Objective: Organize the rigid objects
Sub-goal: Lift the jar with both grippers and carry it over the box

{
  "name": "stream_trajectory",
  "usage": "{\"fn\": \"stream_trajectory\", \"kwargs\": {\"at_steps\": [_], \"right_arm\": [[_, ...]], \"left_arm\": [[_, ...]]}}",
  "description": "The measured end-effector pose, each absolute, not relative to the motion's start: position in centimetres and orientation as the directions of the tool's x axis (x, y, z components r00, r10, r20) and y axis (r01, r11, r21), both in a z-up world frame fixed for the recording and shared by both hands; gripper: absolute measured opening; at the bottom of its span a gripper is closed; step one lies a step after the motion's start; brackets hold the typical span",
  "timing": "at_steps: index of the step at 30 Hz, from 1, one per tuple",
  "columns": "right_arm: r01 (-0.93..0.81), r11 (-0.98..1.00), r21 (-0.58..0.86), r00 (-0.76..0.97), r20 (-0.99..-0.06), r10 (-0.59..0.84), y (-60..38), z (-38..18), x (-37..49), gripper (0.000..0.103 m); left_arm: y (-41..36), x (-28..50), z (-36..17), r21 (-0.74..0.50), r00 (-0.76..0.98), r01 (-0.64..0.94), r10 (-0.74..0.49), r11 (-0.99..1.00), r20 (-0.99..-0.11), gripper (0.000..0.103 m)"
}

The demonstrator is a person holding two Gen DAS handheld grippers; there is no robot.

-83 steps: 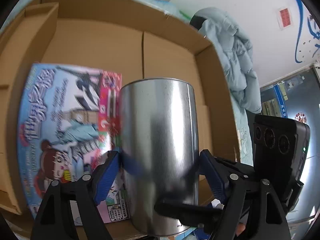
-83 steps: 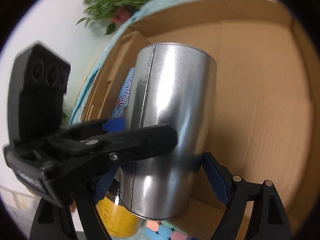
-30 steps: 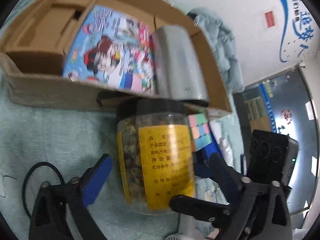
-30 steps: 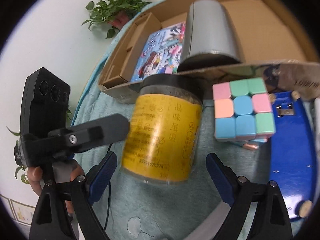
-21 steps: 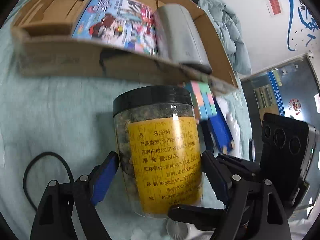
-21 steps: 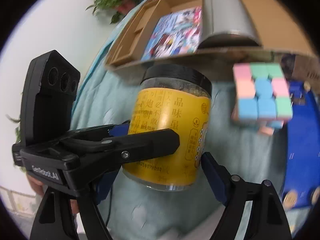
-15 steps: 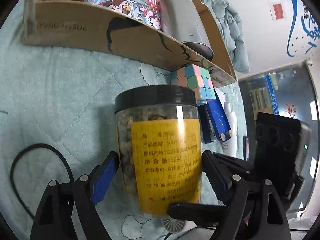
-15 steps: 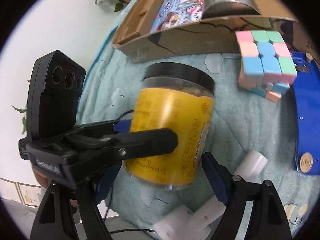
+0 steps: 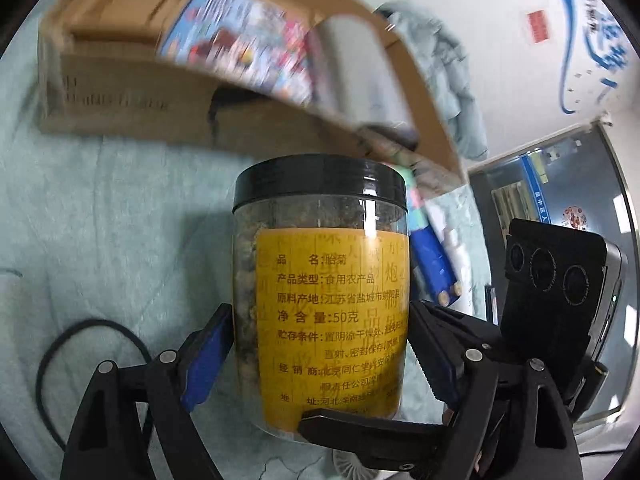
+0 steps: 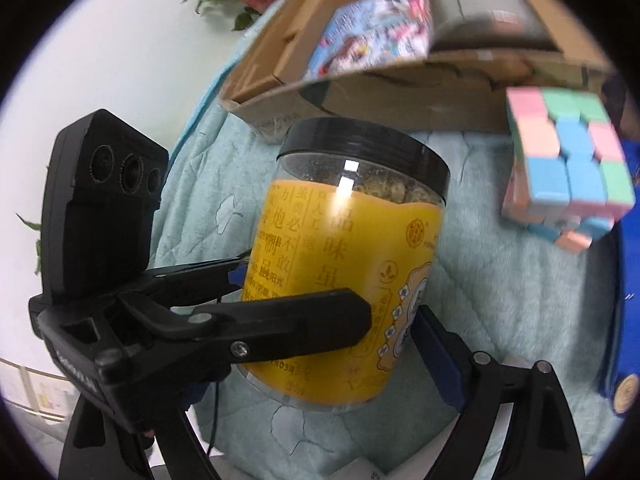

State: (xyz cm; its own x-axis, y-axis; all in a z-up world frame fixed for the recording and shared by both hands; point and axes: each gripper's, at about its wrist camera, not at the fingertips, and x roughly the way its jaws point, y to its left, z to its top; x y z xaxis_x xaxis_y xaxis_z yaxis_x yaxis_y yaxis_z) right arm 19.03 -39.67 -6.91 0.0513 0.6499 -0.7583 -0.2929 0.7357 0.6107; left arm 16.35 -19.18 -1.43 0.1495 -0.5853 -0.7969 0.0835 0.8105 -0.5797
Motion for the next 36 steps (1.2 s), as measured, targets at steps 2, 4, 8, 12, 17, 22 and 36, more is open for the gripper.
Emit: {"fn": "stream_trajectory", "kwargs": {"at_steps": [2, 4, 8, 12, 17, 22, 36], "right_arm": [[-0.334, 0.734, 0.591, 0.111, -0.749, 0.653, -40.0, -5.7, 18.7, 0.089], [-0.381, 0.730, 0.568, 0.180, -0.728, 0.661, -40.3, -4.3, 18.3, 0.089], [-0.482, 0.722, 0.496, 0.331, -0.660, 0.675, -41.1, -1.3, 17.6, 0.089], [-0.555, 0.727, 0.405, 0.456, -0.583, 0.673, -41.9, 1.6, 16.9, 0.088], [-0.586, 0.733, 0.345, 0.534, -0.516, 0.670, -43.2, 3.6, 16.5, 0.088], [-0.600, 0.738, 0.308, 0.574, -0.477, 0.666, -44.9, 4.0, 16.4, 0.088], [-0.623, 0.753, 0.212, 0.626, -0.442, 0.643, -46.7, 5.8, 19.3, 0.088]], "left_arm": [[-19.3, 15.9, 0.3, -0.568, 0.212, 0.130, -0.583, 0.812, -0.785, 0.083], [-19.7, 15.6, 2.4, -0.546, 0.281, 0.195, -0.580, 0.815, -0.764, 0.083], [-20.9, 14.6, 6.9, -0.477, 0.412, 0.333, -0.581, 0.813, -0.702, 0.083], [-22.3, 14.0, 10.5, -0.409, 0.505, 0.429, -0.589, 0.805, -0.631, 0.083], [-22.8, 13.3, 12.7, -0.367, 0.561, 0.483, -0.603, 0.795, -0.567, 0.083], [-24.8, 13.9, 14.2, -0.327, 0.585, 0.517, -0.605, 0.791, -0.540, 0.083], [-28.8, 17.2, 15.4, -0.249, 0.623, 0.572, -0.612, 0.781, -0.488, 0.083]]}}
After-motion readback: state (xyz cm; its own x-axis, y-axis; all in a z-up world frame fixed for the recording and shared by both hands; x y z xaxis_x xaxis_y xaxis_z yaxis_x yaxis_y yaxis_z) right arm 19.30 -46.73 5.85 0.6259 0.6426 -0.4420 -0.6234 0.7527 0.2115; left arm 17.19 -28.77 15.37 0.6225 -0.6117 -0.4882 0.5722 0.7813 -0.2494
